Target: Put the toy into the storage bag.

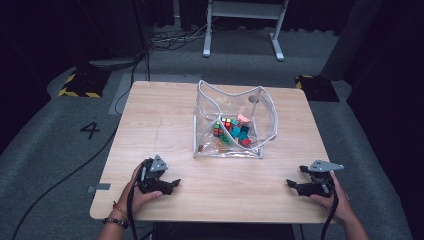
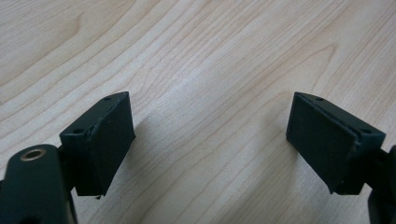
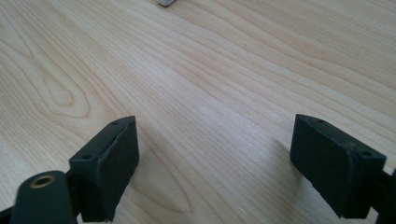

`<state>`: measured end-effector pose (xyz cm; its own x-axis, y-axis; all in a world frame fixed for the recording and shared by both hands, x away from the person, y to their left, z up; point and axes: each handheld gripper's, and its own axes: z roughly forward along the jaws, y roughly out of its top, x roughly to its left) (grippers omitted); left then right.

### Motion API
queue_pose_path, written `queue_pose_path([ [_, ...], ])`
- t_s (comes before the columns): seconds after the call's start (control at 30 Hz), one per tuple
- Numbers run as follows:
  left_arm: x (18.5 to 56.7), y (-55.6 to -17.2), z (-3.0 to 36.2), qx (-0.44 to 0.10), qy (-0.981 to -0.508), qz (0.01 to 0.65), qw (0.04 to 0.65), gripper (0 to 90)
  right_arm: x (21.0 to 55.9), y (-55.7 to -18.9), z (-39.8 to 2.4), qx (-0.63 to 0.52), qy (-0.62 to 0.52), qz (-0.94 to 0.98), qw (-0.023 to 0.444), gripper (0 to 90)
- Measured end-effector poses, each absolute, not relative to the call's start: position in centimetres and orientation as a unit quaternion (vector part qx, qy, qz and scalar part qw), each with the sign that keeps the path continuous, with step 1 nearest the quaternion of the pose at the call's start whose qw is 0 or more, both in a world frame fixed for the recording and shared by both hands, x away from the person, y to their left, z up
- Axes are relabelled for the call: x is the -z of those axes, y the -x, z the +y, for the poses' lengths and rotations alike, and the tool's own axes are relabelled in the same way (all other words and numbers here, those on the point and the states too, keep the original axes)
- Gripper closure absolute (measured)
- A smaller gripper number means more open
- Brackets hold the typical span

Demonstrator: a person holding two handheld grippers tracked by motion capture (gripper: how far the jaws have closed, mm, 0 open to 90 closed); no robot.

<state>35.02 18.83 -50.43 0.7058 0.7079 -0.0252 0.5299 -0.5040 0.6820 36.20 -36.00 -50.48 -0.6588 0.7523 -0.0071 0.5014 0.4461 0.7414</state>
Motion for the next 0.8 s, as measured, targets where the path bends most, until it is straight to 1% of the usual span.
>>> queue_pose_path([
  [0.8,50.41,-35.14,18.84,-0.128,-0.86,0.357,0.343,14.9,50.51,-36.39,-36.01,-0.367,-0.375,0.834,0.17,14.4],
])
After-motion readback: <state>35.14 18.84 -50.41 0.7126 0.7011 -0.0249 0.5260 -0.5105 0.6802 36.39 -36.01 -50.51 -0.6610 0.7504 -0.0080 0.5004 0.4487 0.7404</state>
